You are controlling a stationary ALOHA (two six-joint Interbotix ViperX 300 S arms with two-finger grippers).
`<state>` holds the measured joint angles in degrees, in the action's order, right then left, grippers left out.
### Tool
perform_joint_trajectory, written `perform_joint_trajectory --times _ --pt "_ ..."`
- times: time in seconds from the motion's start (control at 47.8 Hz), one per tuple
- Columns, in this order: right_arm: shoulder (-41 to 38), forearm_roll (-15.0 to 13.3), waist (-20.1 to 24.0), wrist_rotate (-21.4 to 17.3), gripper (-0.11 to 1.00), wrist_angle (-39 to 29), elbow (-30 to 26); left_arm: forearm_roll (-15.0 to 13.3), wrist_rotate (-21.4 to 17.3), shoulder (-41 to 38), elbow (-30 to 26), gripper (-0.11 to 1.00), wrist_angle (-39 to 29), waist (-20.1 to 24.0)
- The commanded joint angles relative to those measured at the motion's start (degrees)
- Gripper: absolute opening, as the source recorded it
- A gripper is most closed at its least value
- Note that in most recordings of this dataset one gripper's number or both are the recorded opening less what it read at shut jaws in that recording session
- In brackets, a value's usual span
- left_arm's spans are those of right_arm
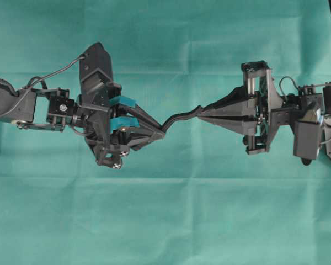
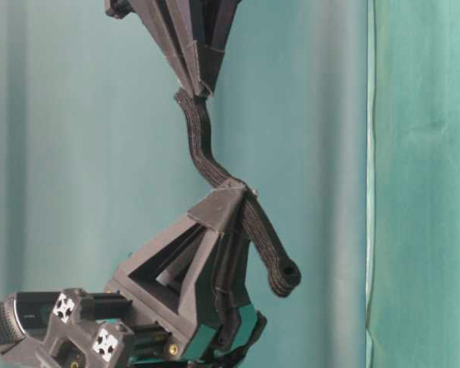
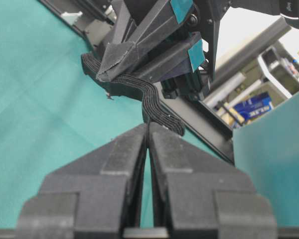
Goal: Peel off the Velcro with your right arm.
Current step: 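Pull the right gripper away, peeling the strap's Velcro layer apart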
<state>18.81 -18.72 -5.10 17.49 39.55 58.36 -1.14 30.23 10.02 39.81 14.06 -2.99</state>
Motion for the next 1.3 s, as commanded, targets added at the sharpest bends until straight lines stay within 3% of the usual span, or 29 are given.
perform_joint_trajectory --times 0.0,0.816,1.276 --pt "0.26 0.09 0.18 -0.18 -0.09 0.62 -1.23 -0.09 -0.09 0.70 -0.70 0.10 0.62 0.35" --pt "-7.65 -0.09 1.93 -0.35 -0.09 2.20 -6.68 -0.09 -0.18 0.70 -0.70 0.10 0.79 0.35" --pt "-11.25 -0.26 3.87 -0.26 -0.09 -0.26 -9.49 -0.09 -0.26 0.79 -0.62 0.10 1.23 0.35"
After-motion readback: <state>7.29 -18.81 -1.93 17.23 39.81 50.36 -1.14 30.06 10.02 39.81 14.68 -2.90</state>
